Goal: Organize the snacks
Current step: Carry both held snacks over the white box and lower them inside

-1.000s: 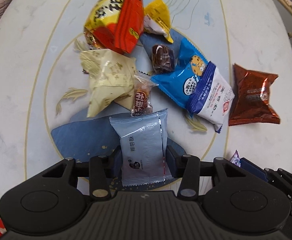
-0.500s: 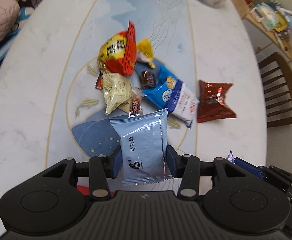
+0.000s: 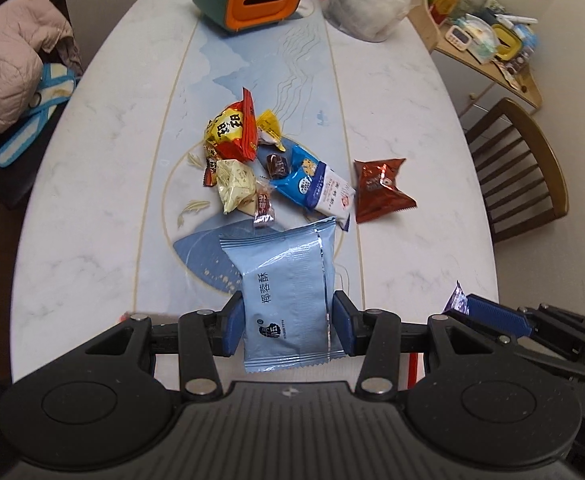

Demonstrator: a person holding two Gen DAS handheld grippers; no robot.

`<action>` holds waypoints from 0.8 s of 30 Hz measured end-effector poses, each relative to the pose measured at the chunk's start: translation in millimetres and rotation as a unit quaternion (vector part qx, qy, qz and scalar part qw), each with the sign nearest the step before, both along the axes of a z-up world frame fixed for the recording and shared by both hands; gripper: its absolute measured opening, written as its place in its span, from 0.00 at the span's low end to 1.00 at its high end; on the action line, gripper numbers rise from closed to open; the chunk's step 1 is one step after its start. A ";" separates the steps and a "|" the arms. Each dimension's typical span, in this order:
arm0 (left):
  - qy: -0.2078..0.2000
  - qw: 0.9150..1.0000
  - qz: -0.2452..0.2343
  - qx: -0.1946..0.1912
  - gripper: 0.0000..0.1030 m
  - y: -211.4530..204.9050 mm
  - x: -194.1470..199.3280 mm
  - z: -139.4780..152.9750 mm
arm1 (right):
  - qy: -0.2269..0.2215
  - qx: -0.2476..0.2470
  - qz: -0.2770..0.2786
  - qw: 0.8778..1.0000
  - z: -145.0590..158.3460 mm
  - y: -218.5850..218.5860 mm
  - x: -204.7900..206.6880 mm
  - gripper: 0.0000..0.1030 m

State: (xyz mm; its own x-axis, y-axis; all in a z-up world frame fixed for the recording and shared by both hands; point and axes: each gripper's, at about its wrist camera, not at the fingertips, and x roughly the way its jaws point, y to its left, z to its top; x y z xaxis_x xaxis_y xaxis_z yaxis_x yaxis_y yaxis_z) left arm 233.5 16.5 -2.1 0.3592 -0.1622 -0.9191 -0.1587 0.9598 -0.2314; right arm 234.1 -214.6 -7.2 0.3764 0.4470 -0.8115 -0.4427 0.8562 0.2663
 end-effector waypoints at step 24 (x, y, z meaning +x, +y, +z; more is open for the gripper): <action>-0.006 0.999 -0.041 0.026 0.44 4.3 -107.5 38.7 | -0.012 0.019 0.042 0.999 37.0 17.5 -101.0 0.25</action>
State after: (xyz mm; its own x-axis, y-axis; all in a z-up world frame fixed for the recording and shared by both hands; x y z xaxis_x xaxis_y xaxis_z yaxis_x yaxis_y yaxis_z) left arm 126.0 20.8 36.7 0.3575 -0.1432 -0.9229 -0.0772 0.9803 -0.1820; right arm 133.1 -197.2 29.8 0.3550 0.5084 -0.7846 -0.5193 0.8051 0.2866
